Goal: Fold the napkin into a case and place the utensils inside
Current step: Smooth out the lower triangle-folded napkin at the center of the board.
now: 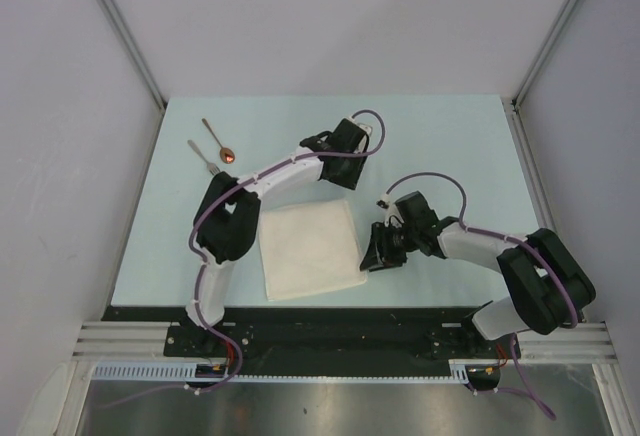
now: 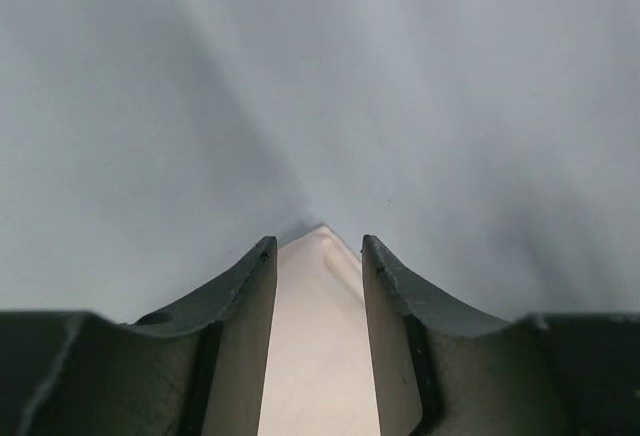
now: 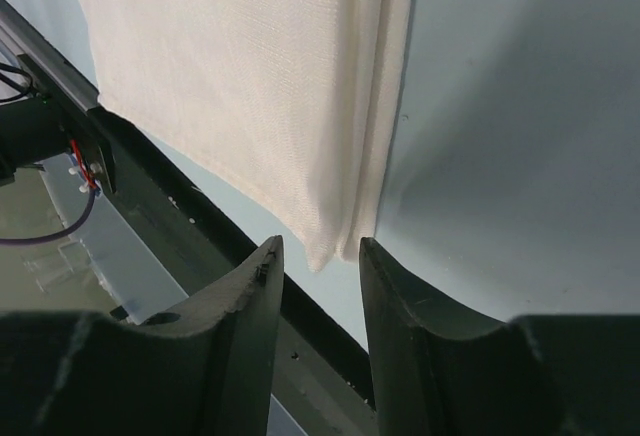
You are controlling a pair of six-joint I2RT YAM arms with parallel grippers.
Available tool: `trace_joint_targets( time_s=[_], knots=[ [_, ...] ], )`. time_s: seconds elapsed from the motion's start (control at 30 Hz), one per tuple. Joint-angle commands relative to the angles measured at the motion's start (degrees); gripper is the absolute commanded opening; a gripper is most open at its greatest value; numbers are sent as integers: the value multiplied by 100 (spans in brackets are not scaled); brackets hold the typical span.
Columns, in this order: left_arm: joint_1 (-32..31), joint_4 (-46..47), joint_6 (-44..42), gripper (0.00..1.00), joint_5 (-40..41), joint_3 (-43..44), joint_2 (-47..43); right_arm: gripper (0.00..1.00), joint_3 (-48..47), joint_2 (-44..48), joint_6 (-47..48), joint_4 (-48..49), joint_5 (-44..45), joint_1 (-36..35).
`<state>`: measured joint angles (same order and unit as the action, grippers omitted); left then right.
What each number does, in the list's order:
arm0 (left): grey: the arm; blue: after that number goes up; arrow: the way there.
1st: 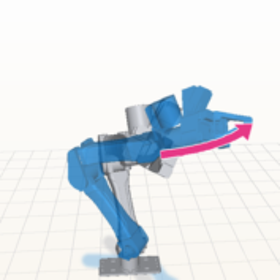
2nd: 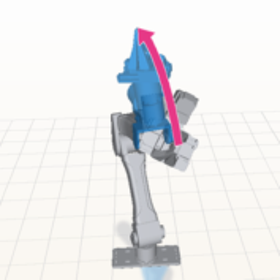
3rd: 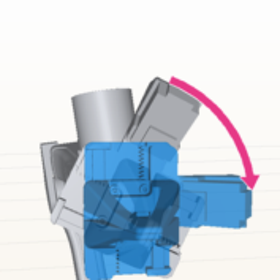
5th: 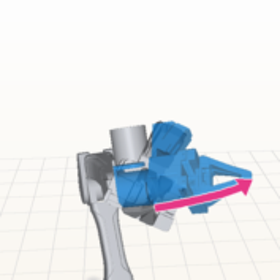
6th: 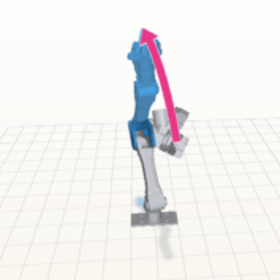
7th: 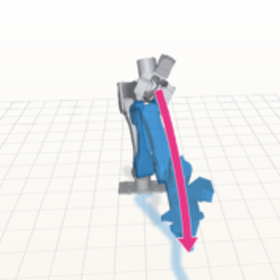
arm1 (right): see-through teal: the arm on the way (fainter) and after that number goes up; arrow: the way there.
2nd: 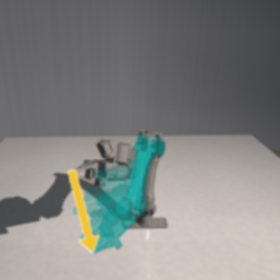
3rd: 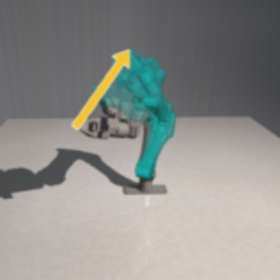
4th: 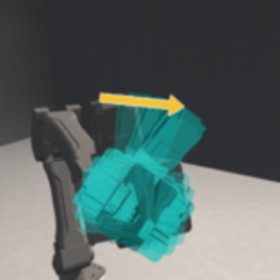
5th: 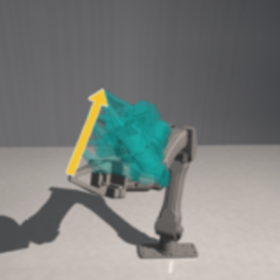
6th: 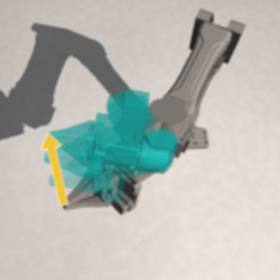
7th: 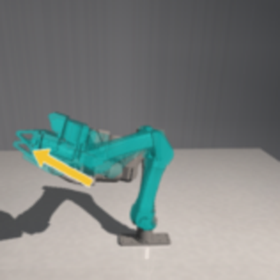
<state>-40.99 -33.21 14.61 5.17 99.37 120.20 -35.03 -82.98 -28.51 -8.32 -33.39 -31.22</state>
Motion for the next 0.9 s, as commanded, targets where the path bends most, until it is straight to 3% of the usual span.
trace_joint_targets(
  time_s=[0.0, 0.17, 0.47, 0.73, 0.87],
  knots=[
    [91, -405, -599, 46, -279, 460, 231, 40, 101, 80, -128, 269, 131, -68],
    [91, -634, -609, 47, -297, 627, 591, 39, 110, 63, -172, 287, 192, -77],
    [127, -546, -529, 33, -306, 575, 759, 35, 128, -43, -190, 339, 210, -174],
    [135, -485, -494, 27, -420, 469, 759, 35, 136, -104, -190, 348, 280, -235],
    [135, -484, -494, 17, -429, 495, 785, 33, 136, -113, -163, 304, 306, -244]
  ],
)
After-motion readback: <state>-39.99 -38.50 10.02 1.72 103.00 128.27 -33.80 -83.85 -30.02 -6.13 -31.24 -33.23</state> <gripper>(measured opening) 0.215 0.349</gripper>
